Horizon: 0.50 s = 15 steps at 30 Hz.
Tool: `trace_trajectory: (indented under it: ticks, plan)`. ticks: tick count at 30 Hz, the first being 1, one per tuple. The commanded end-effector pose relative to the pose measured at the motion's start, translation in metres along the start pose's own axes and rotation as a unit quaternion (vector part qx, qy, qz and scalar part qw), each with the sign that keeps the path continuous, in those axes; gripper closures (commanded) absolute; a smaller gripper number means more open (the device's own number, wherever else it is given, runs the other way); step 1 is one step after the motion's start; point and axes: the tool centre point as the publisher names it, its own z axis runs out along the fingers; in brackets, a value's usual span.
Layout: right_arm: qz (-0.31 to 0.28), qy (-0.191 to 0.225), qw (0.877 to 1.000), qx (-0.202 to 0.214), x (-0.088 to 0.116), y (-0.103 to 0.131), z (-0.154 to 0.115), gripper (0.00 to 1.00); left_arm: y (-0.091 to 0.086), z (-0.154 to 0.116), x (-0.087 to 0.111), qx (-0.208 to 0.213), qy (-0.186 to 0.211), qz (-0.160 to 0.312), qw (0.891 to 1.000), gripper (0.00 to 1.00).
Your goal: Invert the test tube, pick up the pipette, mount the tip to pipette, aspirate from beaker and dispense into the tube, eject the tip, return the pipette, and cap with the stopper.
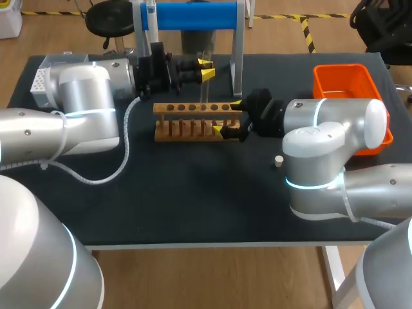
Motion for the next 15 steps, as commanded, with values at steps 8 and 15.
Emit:
trace_trajectory:
  ticks: [8,15]
  plan:
    - [0.0,0.002,1.0,0.001,-0.0008,0.0005,-0.0008,0.0,0.0022,-0.002,-0.0016,-0.022,0.006,-0.003,1.0,1.0]
    - [0.0,0.002,1.0,0.001,-0.0008,0.0005,-0.0008,0.0,0.0011,-0.0042,-0.0023,-0.04,0.01,-0.006,0.999,1.0]
